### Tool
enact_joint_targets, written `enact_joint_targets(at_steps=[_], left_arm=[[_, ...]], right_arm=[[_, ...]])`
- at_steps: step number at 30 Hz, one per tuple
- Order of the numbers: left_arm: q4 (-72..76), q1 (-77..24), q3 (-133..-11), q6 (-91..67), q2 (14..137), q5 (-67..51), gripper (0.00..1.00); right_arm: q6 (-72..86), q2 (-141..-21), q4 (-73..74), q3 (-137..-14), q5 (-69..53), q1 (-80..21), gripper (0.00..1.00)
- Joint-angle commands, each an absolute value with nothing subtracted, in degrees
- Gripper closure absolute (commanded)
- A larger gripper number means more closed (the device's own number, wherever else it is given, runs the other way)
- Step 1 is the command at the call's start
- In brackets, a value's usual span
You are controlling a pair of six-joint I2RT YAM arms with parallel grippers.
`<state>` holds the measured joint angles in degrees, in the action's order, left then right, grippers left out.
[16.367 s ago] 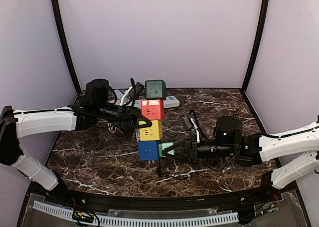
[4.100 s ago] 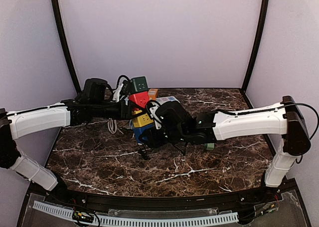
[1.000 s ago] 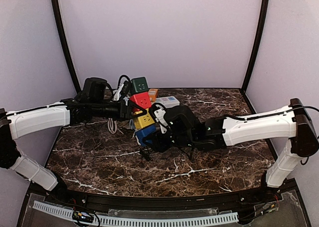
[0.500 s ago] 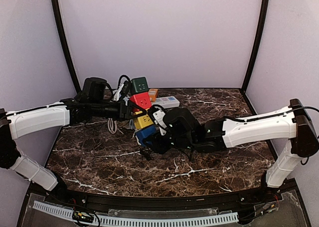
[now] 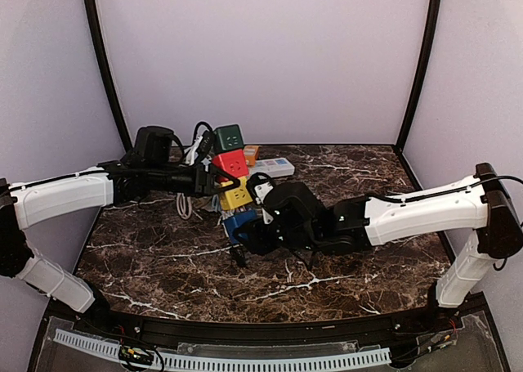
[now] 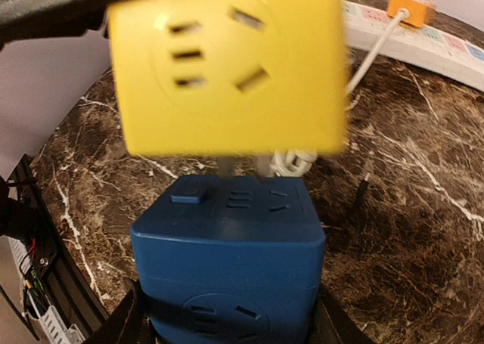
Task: Pull the plug off the socket
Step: Remove the plug from the socket.
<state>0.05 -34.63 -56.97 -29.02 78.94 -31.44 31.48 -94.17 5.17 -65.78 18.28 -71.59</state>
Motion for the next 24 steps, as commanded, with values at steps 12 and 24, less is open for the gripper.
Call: enact_joint_targets(at_steps=[12,24], left_arm=[[4.17,-30.67,-58.84,-24.08,74.88,-26.01,0.99],[1.50,-30.74,-58.91,-22.88,75.20,-25.97,0.99]], right_arm=[[40.59,-90.52,15.42,-59.95,20.81,-68.49,1.00],[35.77,-81.95,13.83,-59.21,20.81,-68.38,1.00]])
